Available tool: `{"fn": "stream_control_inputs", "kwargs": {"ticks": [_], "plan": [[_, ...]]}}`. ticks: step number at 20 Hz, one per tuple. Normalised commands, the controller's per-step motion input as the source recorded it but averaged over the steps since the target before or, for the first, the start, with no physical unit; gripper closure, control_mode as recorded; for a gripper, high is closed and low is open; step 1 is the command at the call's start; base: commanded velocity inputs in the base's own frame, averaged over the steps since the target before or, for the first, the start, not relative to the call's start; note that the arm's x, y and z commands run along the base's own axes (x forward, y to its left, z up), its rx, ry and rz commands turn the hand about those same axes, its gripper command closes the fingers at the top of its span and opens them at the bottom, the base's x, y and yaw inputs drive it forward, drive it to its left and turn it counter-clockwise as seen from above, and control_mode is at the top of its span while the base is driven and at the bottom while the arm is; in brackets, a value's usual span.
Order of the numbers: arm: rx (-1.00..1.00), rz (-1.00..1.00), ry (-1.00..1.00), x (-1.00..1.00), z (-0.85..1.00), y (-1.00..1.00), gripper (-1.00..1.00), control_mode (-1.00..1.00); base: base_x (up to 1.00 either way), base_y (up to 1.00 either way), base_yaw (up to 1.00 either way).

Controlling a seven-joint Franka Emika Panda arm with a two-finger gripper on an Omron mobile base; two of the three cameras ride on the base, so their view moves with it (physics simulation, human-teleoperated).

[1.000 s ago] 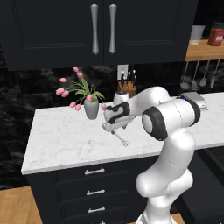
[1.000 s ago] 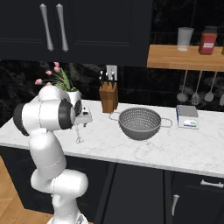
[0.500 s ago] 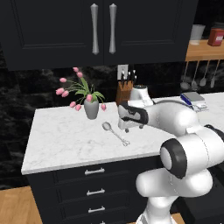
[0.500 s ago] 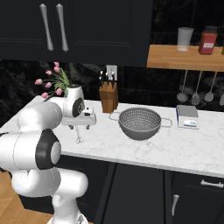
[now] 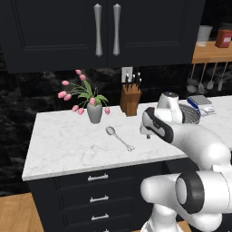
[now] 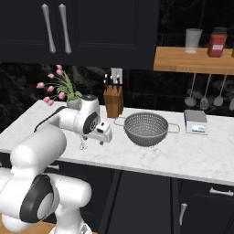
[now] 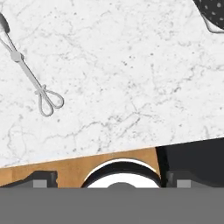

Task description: Pick the tongs from the drawer and place it on the counter.

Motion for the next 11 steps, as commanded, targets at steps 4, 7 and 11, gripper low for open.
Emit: {"fn": "stream_control_inputs", "kwargs": {"ticks": [4,7,11], "plan": [[0.09,-0.2,0.0,-0.05,0.02,-0.46,-1.0,-1.0,0.0,0.0,0.0],[0.03,-0.13,0.0,0.0,-0.03,-0.39,-1.0,-1.0,0.0,0.0,0.0],[0.0,-0.09,0.0,0.0,-0.29,-0.19,-1.0,-1.0,0.0,0.0,0.0]]}}
